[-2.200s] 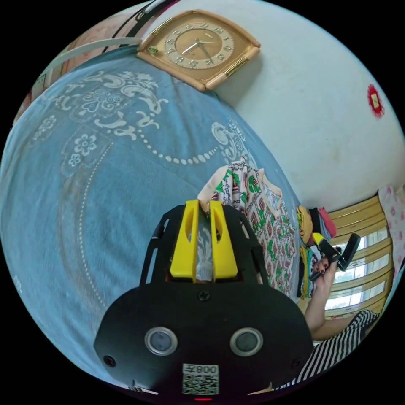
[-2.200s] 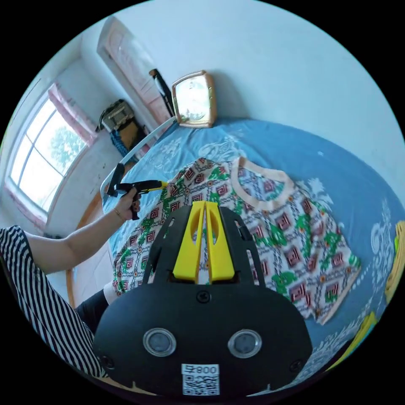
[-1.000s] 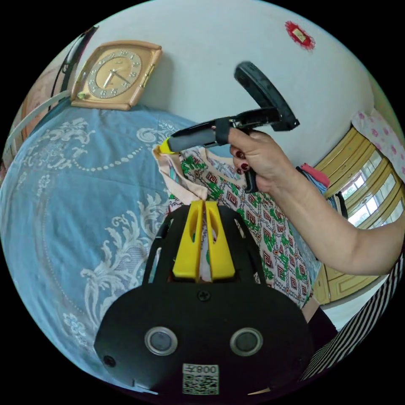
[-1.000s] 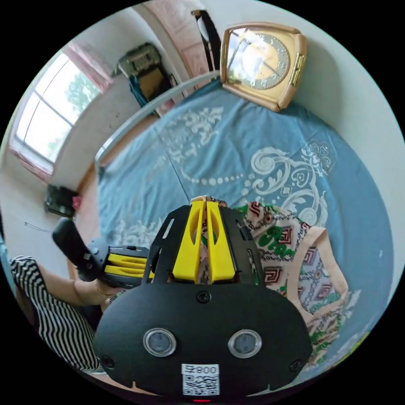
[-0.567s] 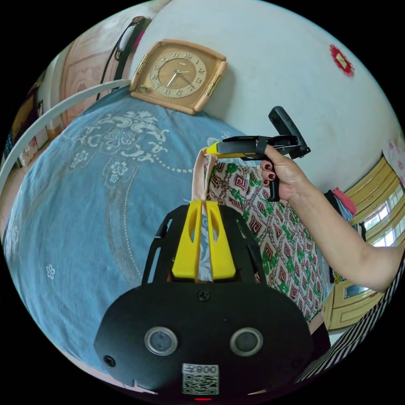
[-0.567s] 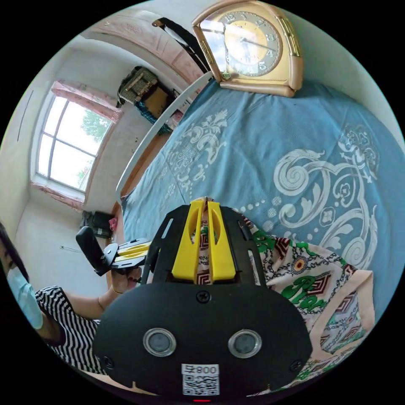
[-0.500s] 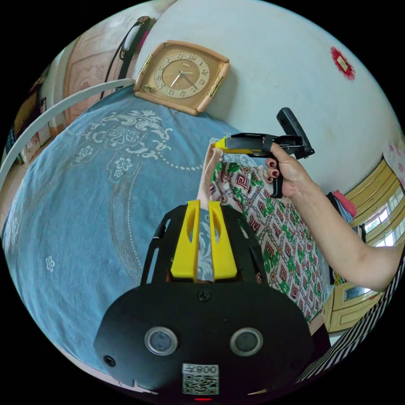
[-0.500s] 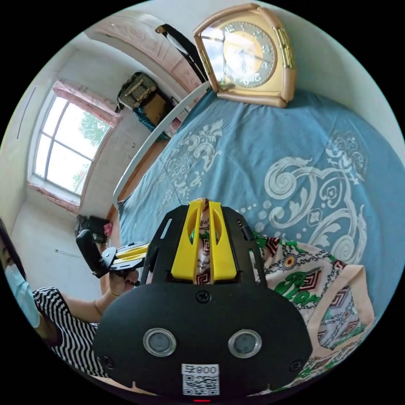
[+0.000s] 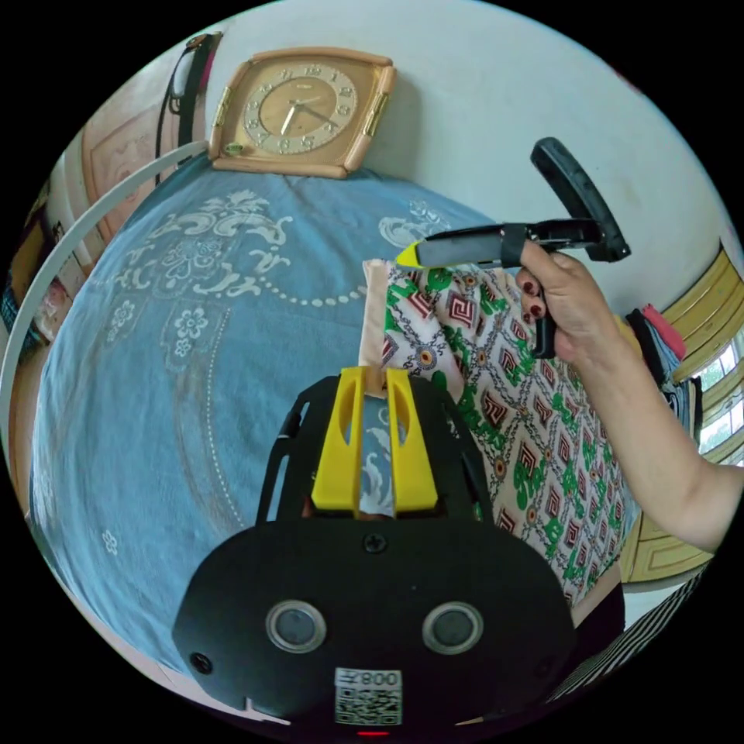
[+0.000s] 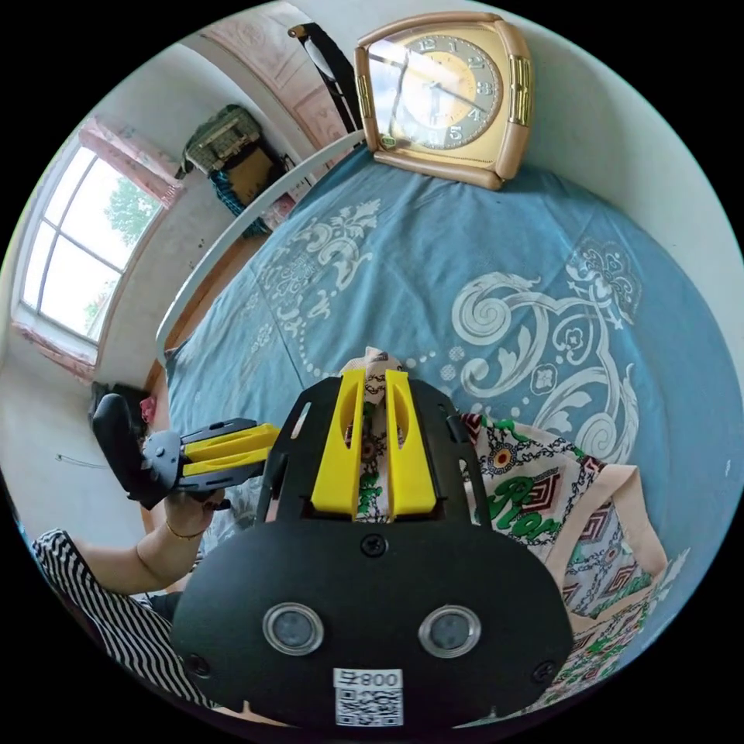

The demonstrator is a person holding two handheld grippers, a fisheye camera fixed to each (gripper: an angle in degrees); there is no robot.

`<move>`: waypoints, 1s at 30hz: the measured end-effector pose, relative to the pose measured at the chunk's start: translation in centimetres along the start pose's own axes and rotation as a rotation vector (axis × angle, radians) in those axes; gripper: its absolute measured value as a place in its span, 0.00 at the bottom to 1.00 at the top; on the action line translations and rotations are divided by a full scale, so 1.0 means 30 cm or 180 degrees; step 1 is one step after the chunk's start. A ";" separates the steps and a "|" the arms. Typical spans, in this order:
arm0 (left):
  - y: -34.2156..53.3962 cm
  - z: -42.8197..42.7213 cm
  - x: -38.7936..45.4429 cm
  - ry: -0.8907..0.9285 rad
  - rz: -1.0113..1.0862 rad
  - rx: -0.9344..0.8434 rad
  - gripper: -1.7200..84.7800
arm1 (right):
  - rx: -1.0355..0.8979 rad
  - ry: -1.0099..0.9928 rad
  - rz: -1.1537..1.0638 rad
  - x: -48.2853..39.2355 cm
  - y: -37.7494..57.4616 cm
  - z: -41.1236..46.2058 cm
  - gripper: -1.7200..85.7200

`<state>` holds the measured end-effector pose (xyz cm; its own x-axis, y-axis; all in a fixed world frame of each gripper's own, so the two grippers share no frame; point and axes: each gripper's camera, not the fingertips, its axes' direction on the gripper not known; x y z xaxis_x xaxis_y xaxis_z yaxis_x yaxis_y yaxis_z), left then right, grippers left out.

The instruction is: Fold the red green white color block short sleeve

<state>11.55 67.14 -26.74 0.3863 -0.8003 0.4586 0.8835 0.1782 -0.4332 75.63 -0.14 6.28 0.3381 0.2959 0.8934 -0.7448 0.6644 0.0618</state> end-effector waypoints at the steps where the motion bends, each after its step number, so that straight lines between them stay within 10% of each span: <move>1: -0.008 0.010 0.006 0.0002 0.0005 -0.0036 0.06 | -0.0105 0.0059 0.0022 0.007 -0.016 0.027 0.08; 30: 0.002 0.216 0.150 -0.0155 0.0471 0.0258 0.05 | -0.0170 0.0058 0.0042 0.282 0.388 -0.060 0.03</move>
<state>15.07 67.26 -19.67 0.5243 -0.7336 0.4323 0.8338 0.3392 -0.4356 70.85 11.33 13.76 0.3391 0.3172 0.8857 -0.7176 0.6959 0.0256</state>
